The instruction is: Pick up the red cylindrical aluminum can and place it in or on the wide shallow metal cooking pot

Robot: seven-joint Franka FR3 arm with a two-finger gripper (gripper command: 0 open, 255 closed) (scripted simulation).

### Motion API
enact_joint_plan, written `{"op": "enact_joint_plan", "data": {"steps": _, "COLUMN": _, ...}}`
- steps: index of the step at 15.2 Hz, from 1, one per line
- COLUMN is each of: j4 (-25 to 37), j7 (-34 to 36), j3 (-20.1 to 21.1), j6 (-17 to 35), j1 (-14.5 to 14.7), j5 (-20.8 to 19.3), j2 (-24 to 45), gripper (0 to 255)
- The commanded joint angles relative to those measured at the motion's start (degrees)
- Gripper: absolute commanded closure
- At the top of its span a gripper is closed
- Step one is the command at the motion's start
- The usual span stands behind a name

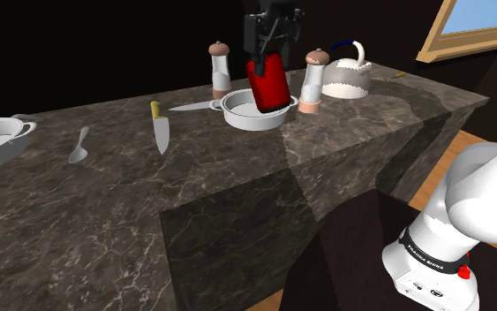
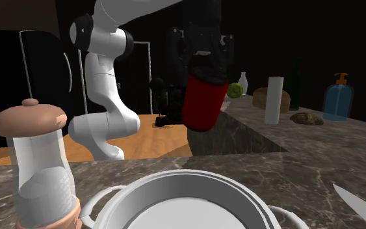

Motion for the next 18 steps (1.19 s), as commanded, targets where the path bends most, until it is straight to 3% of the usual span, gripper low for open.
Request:
{"op": "enact_joint_plan", "data": {"steps": 1, "j4": 2.5, "j7": -1.5, "j3": -1.0, "j6": -0.6, "j1": -0.7, "j5": -0.7, "j2": 2.0, "gripper": 255}}
{"op": "enact_joint_plan", "data": {"steps": 7, "j4": 12.7, "j7": -7.0, "j3": -4.2, "j6": -2.4, "j1": -3.3, "j5": -3.1, "j2": 10.6, "gripper": 255}}
{"op": "enact_joint_plan", "data": {"steps": 12, "j4": 24.9, "j7": -11.5, "j3": -6.5, "j6": -5.4, "j1": -5.4, "j5": -4.7, "j2": 19.9, "gripper": 255}}
{"op": "enact_joint_plan", "data": {"steps": 18, "j4": 17.2, "j7": -11.7, "j3": -6.7, "j6": 0.0, "j1": -5.5, "j5": -4.3, "j2": 17.6, "gripper": 255}}
